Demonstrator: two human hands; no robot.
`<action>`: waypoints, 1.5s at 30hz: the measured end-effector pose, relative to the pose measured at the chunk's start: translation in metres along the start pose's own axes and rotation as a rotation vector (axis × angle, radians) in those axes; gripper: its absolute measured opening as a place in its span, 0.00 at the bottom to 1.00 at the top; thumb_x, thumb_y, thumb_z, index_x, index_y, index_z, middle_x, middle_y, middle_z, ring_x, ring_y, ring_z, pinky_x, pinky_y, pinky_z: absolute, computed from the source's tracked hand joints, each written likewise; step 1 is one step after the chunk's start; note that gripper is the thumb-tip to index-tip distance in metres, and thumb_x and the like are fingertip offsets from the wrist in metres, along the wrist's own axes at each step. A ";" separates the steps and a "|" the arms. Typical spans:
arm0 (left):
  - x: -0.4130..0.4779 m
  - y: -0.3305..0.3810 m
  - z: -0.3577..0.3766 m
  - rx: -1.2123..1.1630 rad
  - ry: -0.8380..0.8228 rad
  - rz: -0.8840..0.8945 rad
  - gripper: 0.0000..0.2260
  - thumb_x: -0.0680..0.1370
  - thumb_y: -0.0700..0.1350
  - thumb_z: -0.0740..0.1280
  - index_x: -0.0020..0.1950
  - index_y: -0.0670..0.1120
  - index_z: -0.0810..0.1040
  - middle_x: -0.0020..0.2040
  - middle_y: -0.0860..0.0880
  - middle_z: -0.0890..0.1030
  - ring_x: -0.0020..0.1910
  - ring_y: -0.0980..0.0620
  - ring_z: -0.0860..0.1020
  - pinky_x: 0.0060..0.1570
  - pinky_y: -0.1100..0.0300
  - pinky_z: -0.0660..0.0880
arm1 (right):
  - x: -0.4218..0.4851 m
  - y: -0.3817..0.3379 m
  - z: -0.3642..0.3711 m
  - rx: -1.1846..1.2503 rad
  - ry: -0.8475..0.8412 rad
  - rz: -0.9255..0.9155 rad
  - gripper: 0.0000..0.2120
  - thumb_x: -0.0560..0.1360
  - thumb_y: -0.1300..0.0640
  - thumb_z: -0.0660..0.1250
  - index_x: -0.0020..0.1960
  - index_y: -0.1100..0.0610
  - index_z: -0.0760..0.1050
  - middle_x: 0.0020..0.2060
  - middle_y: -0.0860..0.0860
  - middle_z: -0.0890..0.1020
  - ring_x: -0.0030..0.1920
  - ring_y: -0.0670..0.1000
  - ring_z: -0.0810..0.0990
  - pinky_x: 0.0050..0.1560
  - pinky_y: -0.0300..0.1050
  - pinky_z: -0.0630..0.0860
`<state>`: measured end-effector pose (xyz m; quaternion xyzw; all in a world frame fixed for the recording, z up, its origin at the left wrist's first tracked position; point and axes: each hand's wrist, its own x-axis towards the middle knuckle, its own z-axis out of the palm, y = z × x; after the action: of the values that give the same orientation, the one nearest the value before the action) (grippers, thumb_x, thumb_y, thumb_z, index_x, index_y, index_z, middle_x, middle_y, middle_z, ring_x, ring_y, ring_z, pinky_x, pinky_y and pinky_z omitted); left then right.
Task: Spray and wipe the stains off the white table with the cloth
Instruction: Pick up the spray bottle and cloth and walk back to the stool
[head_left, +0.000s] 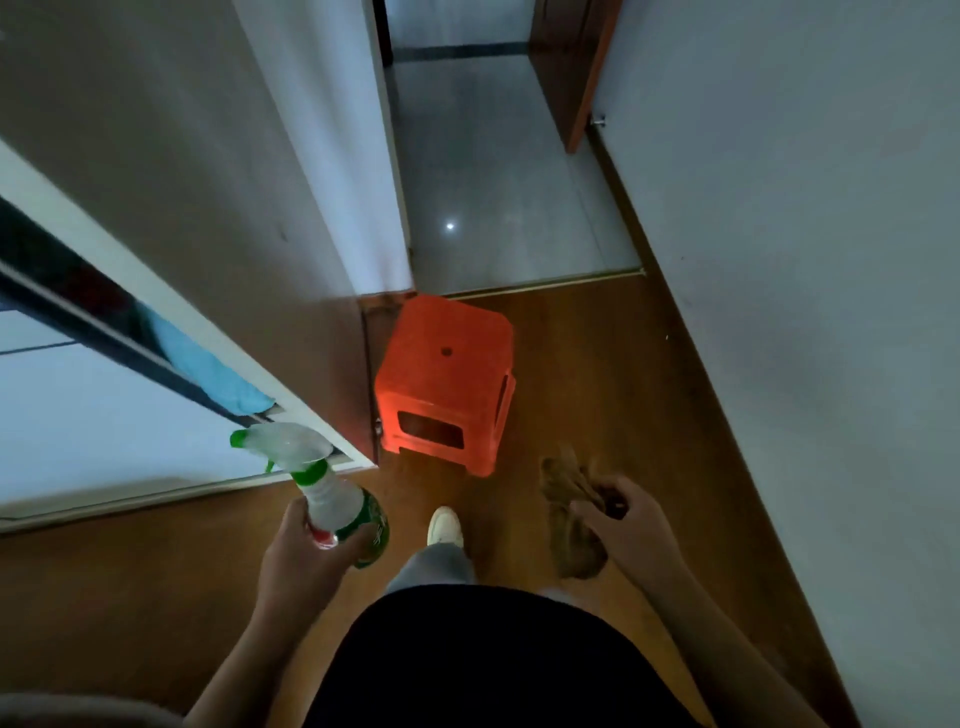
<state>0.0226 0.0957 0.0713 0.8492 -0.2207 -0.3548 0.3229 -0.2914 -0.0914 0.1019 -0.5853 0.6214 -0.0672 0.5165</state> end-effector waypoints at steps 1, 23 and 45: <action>0.017 0.016 0.003 0.026 -0.023 0.024 0.29 0.65 0.53 0.82 0.61 0.52 0.74 0.52 0.54 0.82 0.49 0.54 0.81 0.44 0.56 0.76 | 0.011 -0.007 -0.007 0.010 0.026 0.008 0.10 0.75 0.47 0.74 0.52 0.47 0.76 0.48 0.47 0.82 0.48 0.46 0.81 0.47 0.43 0.79; 0.085 0.178 0.116 -0.137 0.404 -0.409 0.30 0.64 0.58 0.82 0.61 0.55 0.74 0.52 0.53 0.83 0.51 0.49 0.82 0.52 0.45 0.79 | 0.356 -0.219 -0.053 -0.276 -0.526 -0.362 0.14 0.73 0.48 0.74 0.57 0.49 0.77 0.48 0.43 0.81 0.47 0.42 0.80 0.39 0.32 0.72; 0.108 0.150 0.216 -0.397 0.545 -0.648 0.30 0.63 0.62 0.79 0.59 0.60 0.69 0.51 0.57 0.80 0.48 0.52 0.79 0.42 0.55 0.75 | 0.421 -0.217 0.054 -0.724 -0.762 -0.498 0.12 0.72 0.50 0.75 0.52 0.53 0.78 0.45 0.49 0.83 0.46 0.50 0.82 0.46 0.47 0.79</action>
<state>-0.0899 -0.1583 0.0109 0.8585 0.2206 -0.2369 0.3978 -0.0181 -0.4646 -0.0107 -0.8361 0.2188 0.2455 0.4391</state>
